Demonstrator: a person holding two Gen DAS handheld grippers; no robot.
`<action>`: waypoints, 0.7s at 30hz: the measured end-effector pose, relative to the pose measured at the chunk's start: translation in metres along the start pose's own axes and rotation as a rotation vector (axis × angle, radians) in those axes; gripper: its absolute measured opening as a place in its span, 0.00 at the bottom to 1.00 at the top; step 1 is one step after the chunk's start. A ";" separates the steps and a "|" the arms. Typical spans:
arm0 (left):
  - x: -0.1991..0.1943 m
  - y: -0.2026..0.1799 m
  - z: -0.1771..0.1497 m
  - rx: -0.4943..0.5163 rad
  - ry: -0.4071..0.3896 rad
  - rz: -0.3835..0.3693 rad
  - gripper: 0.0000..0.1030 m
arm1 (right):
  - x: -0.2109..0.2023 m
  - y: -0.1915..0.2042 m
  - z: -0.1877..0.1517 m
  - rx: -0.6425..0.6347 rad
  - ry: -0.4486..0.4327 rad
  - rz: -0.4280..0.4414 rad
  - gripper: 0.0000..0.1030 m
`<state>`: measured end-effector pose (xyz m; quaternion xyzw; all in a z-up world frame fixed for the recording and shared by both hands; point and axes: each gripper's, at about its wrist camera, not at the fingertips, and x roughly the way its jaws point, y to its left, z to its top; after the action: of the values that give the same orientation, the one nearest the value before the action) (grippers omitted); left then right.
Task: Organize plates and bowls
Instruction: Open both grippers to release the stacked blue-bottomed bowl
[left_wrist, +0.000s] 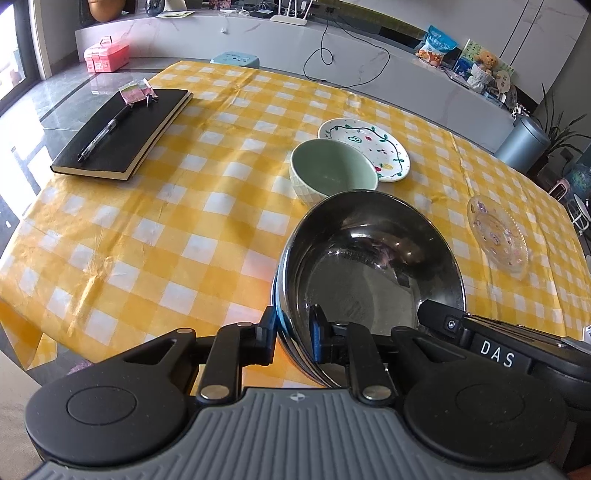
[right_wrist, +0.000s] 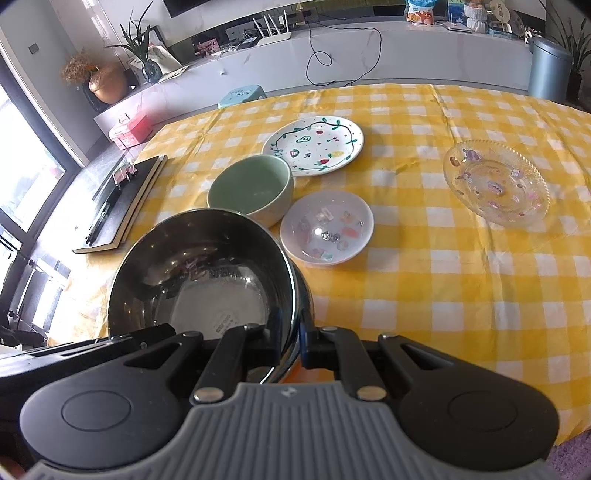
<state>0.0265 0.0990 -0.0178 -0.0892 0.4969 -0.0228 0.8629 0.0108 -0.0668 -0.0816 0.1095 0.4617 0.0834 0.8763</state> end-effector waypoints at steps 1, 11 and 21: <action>0.001 0.000 0.000 -0.002 0.000 0.001 0.19 | 0.001 0.001 0.000 -0.003 -0.001 -0.001 0.07; -0.001 0.004 0.002 -0.016 -0.007 -0.016 0.20 | 0.002 0.003 0.003 -0.011 -0.002 0.000 0.15; -0.010 0.004 0.006 -0.022 -0.046 -0.020 0.26 | -0.007 -0.003 0.006 0.004 -0.035 0.016 0.24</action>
<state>0.0268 0.1048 -0.0067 -0.1040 0.4760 -0.0239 0.8729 0.0118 -0.0719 -0.0736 0.1163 0.4453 0.0877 0.8834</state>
